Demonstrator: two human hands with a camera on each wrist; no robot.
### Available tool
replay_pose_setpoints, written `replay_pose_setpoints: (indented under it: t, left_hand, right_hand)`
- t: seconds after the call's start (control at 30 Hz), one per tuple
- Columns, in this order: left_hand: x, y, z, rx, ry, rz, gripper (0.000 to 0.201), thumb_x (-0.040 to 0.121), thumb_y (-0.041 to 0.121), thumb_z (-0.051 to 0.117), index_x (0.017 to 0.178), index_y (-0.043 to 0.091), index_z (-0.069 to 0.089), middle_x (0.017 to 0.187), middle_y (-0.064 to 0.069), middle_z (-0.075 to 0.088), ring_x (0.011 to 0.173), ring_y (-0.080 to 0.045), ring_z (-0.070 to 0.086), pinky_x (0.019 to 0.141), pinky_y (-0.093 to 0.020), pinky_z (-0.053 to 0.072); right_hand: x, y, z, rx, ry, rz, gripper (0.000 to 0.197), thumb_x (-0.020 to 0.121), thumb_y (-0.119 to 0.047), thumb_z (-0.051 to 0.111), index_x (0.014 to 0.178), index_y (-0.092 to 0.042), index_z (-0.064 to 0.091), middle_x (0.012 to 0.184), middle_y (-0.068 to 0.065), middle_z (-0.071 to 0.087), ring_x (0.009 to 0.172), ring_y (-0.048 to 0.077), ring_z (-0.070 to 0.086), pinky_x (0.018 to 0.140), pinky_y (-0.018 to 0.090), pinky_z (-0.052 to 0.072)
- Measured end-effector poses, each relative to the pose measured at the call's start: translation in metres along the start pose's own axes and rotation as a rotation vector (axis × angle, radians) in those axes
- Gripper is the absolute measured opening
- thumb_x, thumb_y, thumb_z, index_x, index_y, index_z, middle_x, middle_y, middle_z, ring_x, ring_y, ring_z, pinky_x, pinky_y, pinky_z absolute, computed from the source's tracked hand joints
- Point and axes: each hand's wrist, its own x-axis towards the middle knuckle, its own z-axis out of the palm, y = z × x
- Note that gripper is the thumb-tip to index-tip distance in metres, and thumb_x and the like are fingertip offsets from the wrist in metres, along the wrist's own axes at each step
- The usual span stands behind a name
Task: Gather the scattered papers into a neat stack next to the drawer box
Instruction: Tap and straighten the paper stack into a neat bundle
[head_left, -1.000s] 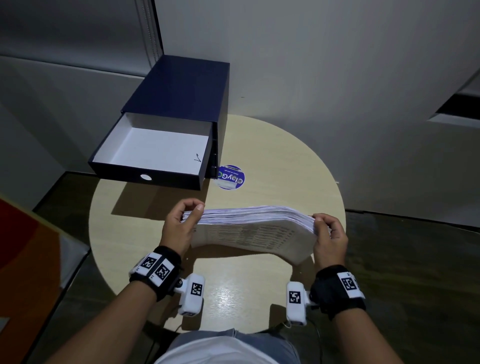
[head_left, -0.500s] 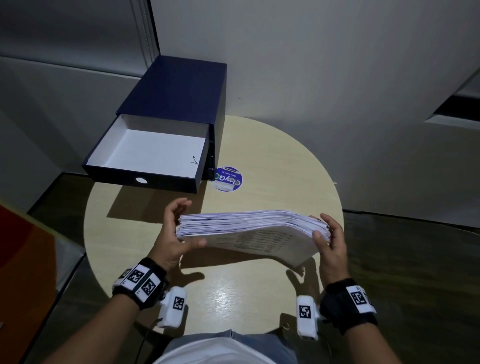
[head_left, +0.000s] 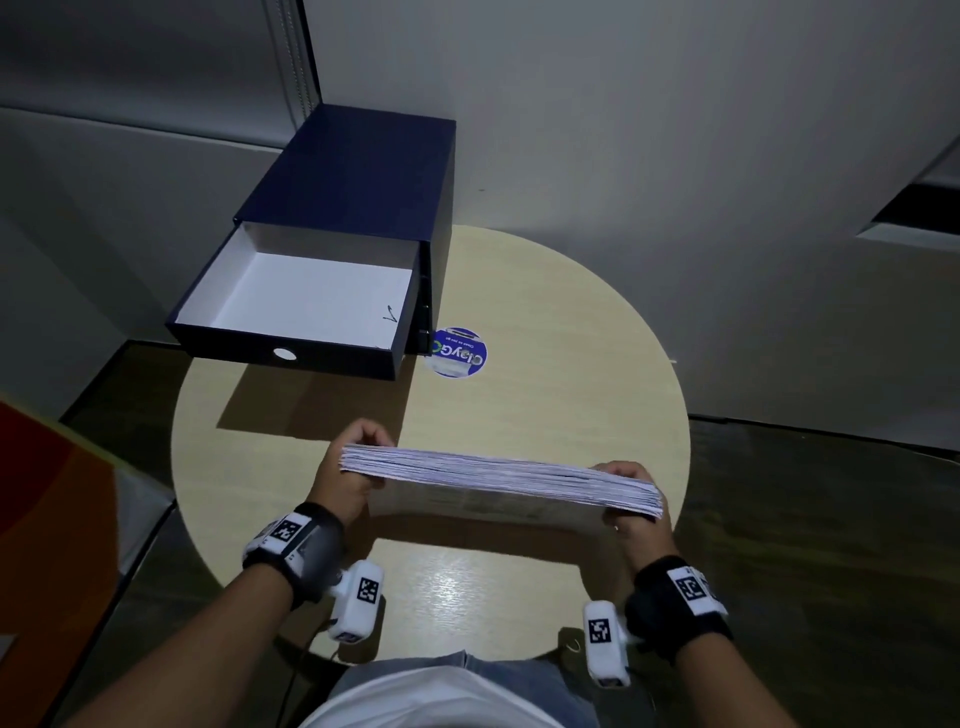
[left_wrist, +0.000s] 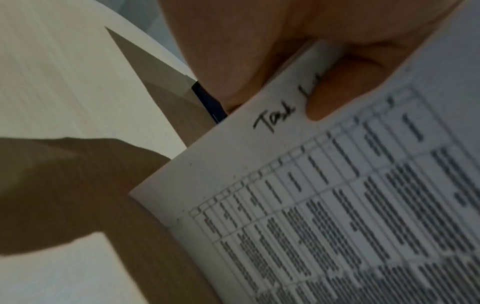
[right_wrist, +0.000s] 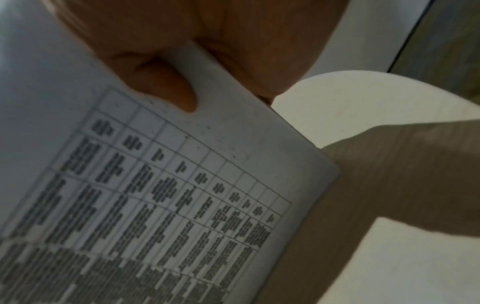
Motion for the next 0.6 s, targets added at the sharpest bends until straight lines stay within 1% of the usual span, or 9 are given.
replay_pose_setpoints:
  t: [0.07, 0.13, 0.17, 0.2, 0.27, 0.33, 0.43, 0.5, 0.6]
  left_hand:
    - [-0.001, 0.001, 0.005, 0.004, 0.018, 0.01, 0.012, 0.058, -0.001, 0.05, 0.068, 0.006, 0.052, 0.067, -0.008, 0.052, 0.064, -0.015, 0.047, 0.053, -0.025, 0.035]
    - [-0.001, 0.008, 0.007, 0.015, 0.023, 0.026, 0.012, 0.056, -0.001, 0.051, 0.068, 0.0, 0.051, 0.067, -0.01, 0.051, 0.064, -0.011, 0.048, 0.052, -0.021, 0.037]
    - [-0.002, 0.01, 0.007, 0.017, 0.018, 0.029, 0.015, 0.054, -0.001, 0.05, 0.069, 0.001, 0.051, 0.068, -0.008, 0.052, 0.063, -0.008, 0.048, 0.052, -0.019, 0.038]
    - [-0.003, 0.011, 0.007, 0.024, 0.008, 0.013, 0.019, 0.053, -0.002, 0.05, 0.071, 0.003, 0.053, 0.069, -0.006, 0.054, 0.063, -0.007, 0.05, 0.054, -0.02, 0.04]
    - [-0.007, 0.007, 0.006, 0.071, -0.019, -0.045, 0.03, 0.05, -0.002, 0.051, 0.078, 0.007, 0.057, 0.074, -0.003, 0.061, 0.068, -0.007, 0.056, 0.062, -0.027, 0.044]
    - [-0.007, 0.002, 0.004, 0.114, -0.043, -0.06, 0.035, 0.051, -0.002, 0.054, 0.082, 0.012, 0.061, 0.076, 0.0, 0.065, 0.072, -0.003, 0.06, 0.069, -0.03, 0.046]
    - [-0.007, 0.001, 0.001, 0.118, -0.05, -0.074, 0.032, 0.052, -0.001, 0.058, 0.081, 0.011, 0.059, 0.077, -0.002, 0.064, 0.072, -0.005, 0.059, 0.07, -0.033, 0.045]
    - [-0.006, 0.003, -0.002, 0.125, -0.027, -0.063, 0.032, 0.052, -0.001, 0.059, 0.081, 0.012, 0.057, 0.078, -0.002, 0.062, 0.072, -0.006, 0.058, 0.069, -0.033, 0.045]
    - [-0.004, 0.008, -0.002, 0.125, -0.01, -0.021, 0.026, 0.054, 0.0, 0.058, 0.079, 0.007, 0.056, 0.075, -0.003, 0.059, 0.068, -0.006, 0.055, 0.065, -0.031, 0.042]
  right_hand:
    - [0.003, 0.0, 0.003, -0.041, 0.003, -0.003, 0.032, 0.073, 0.02, 0.051, 0.081, -0.009, 0.061, 0.077, 0.002, 0.063, 0.075, 0.018, 0.061, 0.063, 0.017, 0.048]
    - [0.004, -0.004, 0.0, 0.04, 0.051, 0.023, 0.047, 0.073, 0.029, 0.046, 0.085, -0.014, 0.063, 0.08, 0.002, 0.066, 0.076, 0.007, 0.065, 0.069, 0.021, 0.051]
    - [0.004, -0.005, -0.002, 0.056, 0.067, 0.035, 0.051, 0.073, 0.03, 0.047, 0.087, -0.016, 0.063, 0.083, 0.002, 0.066, 0.076, 0.003, 0.065, 0.071, 0.022, 0.051]
    - [0.002, -0.006, -0.002, 0.064, 0.06, 0.043, 0.05, 0.073, 0.028, 0.05, 0.091, -0.017, 0.062, 0.085, 0.002, 0.066, 0.079, 0.003, 0.065, 0.07, 0.021, 0.05]
    - [-0.003, -0.001, 0.002, 0.038, -0.01, 0.076, 0.047, 0.073, 0.02, 0.057, 0.103, -0.015, 0.058, 0.093, 0.001, 0.064, 0.088, 0.013, 0.062, 0.065, 0.018, 0.05]
    - [-0.004, 0.003, 0.005, 0.042, -0.027, 0.111, 0.048, 0.078, 0.021, 0.055, 0.112, -0.013, 0.055, 0.097, 0.003, 0.064, 0.096, 0.024, 0.06, 0.065, 0.022, 0.049]
    - [-0.005, 0.003, 0.0, 0.096, -0.011, 0.145, 0.045, 0.079, 0.018, 0.058, 0.103, -0.02, 0.059, 0.097, 0.006, 0.066, 0.096, 0.025, 0.062, 0.066, 0.026, 0.048]
    - [-0.007, 0.001, -0.004, 0.097, -0.003, 0.103, 0.047, 0.072, 0.008, 0.064, 0.104, -0.026, 0.059, 0.102, 0.006, 0.066, 0.101, 0.026, 0.062, 0.071, 0.029, 0.05]
    - [-0.009, -0.013, -0.008, -0.084, 0.053, -0.076, 0.065, 0.073, 0.011, 0.062, 0.117, -0.036, 0.053, 0.123, 0.0, 0.058, 0.117, 0.025, 0.056, 0.09, 0.038, 0.052]
